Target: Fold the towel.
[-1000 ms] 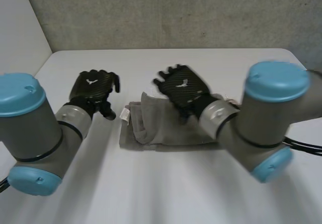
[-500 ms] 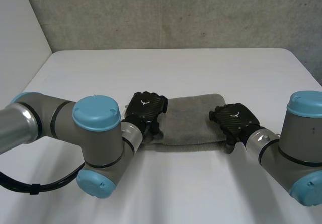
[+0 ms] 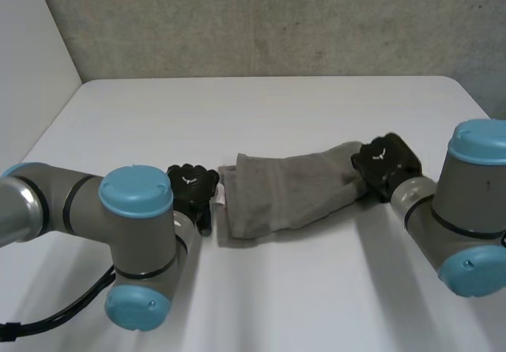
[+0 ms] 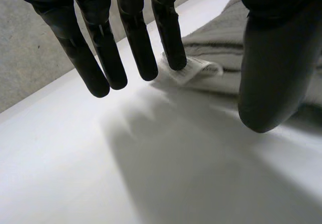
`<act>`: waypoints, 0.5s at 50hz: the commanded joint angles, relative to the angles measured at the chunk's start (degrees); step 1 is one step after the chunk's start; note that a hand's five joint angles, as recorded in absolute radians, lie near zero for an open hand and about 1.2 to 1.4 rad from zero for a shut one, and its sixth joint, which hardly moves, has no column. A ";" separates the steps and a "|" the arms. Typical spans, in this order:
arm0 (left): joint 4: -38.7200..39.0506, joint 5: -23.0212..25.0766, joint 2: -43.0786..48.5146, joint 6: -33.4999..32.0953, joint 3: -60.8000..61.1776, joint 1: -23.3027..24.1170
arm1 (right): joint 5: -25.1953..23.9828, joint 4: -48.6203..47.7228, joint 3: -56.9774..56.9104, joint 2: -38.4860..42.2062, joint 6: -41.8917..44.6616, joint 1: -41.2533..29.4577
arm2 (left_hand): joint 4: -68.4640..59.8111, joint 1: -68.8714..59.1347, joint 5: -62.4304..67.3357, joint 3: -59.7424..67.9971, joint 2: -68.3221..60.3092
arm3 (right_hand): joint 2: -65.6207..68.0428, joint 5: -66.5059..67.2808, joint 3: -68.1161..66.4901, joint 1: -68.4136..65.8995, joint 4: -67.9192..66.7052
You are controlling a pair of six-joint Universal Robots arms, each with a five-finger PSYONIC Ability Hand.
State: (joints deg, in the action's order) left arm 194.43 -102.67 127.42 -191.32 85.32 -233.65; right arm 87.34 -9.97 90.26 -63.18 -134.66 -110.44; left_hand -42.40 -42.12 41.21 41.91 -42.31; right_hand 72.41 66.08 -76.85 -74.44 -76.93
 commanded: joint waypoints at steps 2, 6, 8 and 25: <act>0.07 -0.08 -4.36 0.59 3.62 0.48 | 0.21 -1.27 -9.30 2.35 5.90 -12.32 | 6.11 5.84 -14.93 -5.62 6.03 | 7.59 3.92 -3.15 -5.56 -3.07; 0.07 -0.08 -6.65 0.59 4.68 -0.22 | -3.58 -3.65 -11.25 5.08 6.16 -16.92 | 6.11 5.84 -14.93 -5.62 6.03 | 7.59 3.92 -3.15 -5.56 -3.07; 0.07 -0.08 -7.62 0.68 5.12 -0.75 | -7.00 -5.24 -11.25 6.23 6.34 -18.50 | 6.28 6.01 -15.09 -5.79 6.19 | 7.59 3.92 -3.15 -5.56 -3.07; 0.25 5.27 -15.79 2.52 7.50 -11.56 | -18.25 1.97 -8.70 8.45 2.17 -22.11 | 6.62 6.34 -15.43 -6.13 6.53 | -62.41 -66.08 66.85 64.44 66.93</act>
State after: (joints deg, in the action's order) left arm 194.50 -101.18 112.45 -190.40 93.29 -244.07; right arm 68.36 -9.96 81.25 -50.63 -125.26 -134.38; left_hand -41.98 -41.58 40.60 41.36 -41.69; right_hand 54.77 46.17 -57.19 -56.20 -57.31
